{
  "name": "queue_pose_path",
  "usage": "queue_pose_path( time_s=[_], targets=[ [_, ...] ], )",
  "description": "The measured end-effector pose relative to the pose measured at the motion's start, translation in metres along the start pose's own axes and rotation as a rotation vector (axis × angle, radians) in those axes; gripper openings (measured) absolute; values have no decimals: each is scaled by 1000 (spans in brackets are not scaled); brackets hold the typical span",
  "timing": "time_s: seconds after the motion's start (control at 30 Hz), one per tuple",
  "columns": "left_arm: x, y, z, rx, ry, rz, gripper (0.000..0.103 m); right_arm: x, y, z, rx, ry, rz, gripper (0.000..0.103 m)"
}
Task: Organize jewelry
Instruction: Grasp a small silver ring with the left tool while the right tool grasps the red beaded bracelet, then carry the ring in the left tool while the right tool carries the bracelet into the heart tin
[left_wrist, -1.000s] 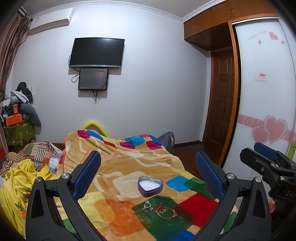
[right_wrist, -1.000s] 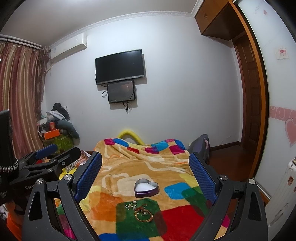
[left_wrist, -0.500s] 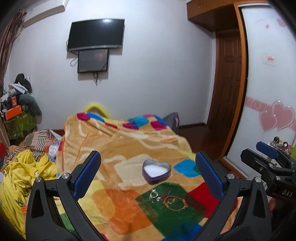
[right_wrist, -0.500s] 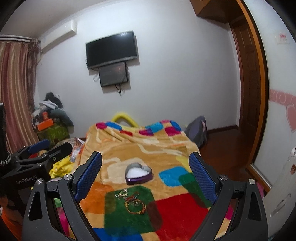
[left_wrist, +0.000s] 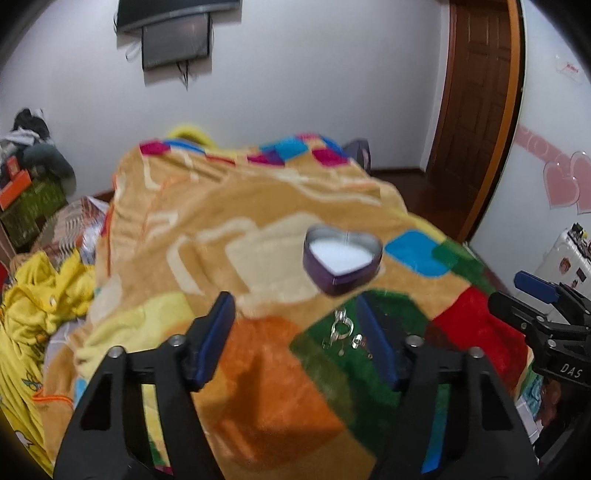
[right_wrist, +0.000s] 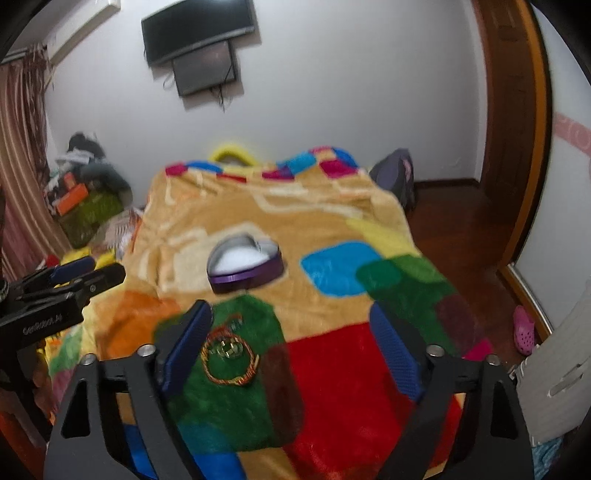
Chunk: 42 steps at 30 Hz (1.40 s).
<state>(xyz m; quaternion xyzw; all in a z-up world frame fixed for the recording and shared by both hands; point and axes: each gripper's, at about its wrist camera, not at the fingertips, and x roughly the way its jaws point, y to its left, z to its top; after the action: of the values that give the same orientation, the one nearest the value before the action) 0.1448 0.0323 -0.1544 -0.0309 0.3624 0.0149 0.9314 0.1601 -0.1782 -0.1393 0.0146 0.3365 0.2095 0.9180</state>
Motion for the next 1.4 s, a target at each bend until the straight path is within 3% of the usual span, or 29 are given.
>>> queue_pose_path(
  time_s=[0.13,0.43,0.57,0.63,0.93,1.07,1.13,1.4],
  targets=[
    [21,6,-7,-18,74,-33,48,14,5,-8,-27,74,53,61],
    [42,6,-16,-20,147,-83,40,55,13,-28,-70,230,117,31],
    [49,2,-18,-4,169,-104,39,59,13,-31,-98,227,101,25],
    [55,0,-20,-2,189,-124,34,60,11,-30,-110,231,89,12],
    [80,-6,-23,22,258,-171,19,61,17,-26,-116,204,78,7],
    [85,-12,-26,58,267,-164,16,59,16,-22,-106,180,79,7],
    [86,-15,-26,71,269,-155,9,59,15,-18,-100,165,82,7],
    [78,-15,-25,65,247,-157,9,49,18,-5,-91,106,88,7]
  ],
)
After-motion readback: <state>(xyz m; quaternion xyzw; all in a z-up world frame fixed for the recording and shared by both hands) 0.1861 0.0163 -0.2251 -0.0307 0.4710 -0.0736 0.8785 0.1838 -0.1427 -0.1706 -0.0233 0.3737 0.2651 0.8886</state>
